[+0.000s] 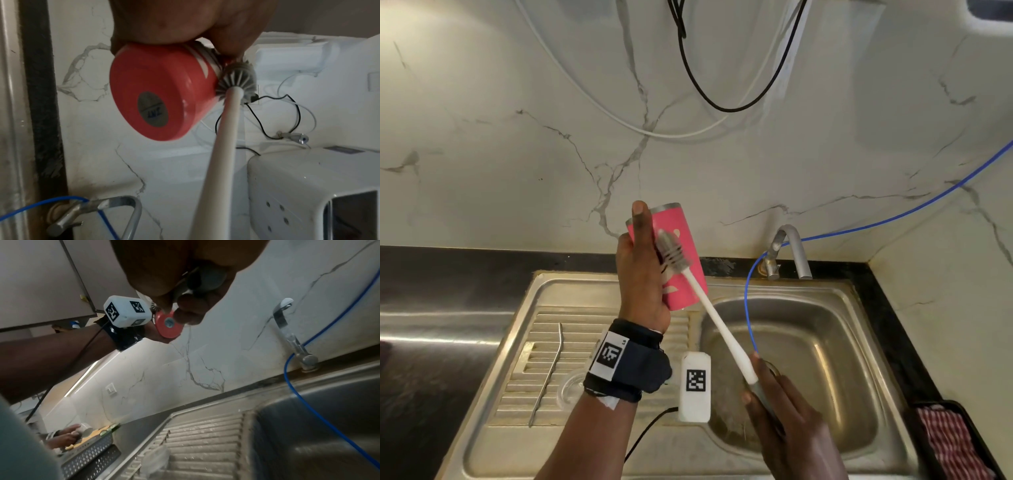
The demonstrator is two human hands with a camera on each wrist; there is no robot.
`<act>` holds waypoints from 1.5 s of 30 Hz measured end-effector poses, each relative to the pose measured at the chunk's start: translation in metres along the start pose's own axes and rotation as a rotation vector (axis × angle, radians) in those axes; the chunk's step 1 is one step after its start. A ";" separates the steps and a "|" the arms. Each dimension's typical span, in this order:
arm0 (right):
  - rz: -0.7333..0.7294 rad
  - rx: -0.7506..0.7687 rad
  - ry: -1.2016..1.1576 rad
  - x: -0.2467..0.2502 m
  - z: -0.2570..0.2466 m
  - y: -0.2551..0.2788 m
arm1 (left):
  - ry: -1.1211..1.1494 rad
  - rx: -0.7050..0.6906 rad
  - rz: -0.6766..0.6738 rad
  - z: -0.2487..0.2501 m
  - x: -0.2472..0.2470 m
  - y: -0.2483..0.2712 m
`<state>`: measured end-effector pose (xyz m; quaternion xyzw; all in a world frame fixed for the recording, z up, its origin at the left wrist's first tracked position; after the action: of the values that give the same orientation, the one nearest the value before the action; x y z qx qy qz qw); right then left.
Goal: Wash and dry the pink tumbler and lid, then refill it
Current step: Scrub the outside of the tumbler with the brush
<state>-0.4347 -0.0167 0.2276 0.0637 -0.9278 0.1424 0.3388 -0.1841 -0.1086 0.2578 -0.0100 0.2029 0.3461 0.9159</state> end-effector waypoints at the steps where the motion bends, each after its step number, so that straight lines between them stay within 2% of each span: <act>1: 0.046 0.004 -0.013 0.002 -0.003 -0.007 | -0.019 0.002 0.004 -0.004 -0.002 0.004; 5: 0.118 0.028 -0.054 0.000 -0.013 -0.025 | -0.059 0.013 -0.004 -0.018 -0.014 0.018; 11: 0.060 0.017 -0.084 0.005 -0.002 0.002 | -0.014 -0.045 0.067 0.001 -0.001 0.002; 17: 0.094 0.011 -0.112 0.006 -0.002 -0.023 | -0.081 -0.004 0.028 -0.013 -0.014 0.018; 22: 0.065 -0.024 -0.154 0.002 0.004 0.001 | -0.036 -0.052 0.083 -0.001 0.000 0.001; 29: 0.064 -0.048 -0.164 0.002 0.003 -0.021 | -0.126 -0.036 0.044 -0.008 -0.008 0.013; 34: 0.039 -0.064 -0.162 0.005 0.008 0.000 | -0.044 -0.043 0.079 -0.002 0.004 -0.001; 39: 0.083 -0.057 -0.181 0.007 0.002 -0.028 | -0.118 -0.025 0.027 -0.013 -0.012 0.019; 45: 0.048 -0.084 -0.198 0.007 0.011 -0.003 | -0.049 -0.040 0.088 -0.001 0.002 -0.002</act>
<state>-0.4459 -0.0227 0.2247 0.0409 -0.9632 0.1042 0.2443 -0.1817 -0.1086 0.2555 -0.0111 0.1736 0.3904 0.9040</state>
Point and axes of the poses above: each hand's wrist, its own y-axis away from the middle knuckle, its own x-axis out of the back of the hand, z = x × y, the point moved 10 cm from there along -y, towards the middle knuckle, and after that the axes turned 11 degrees about -x, right-handed, at the moved point
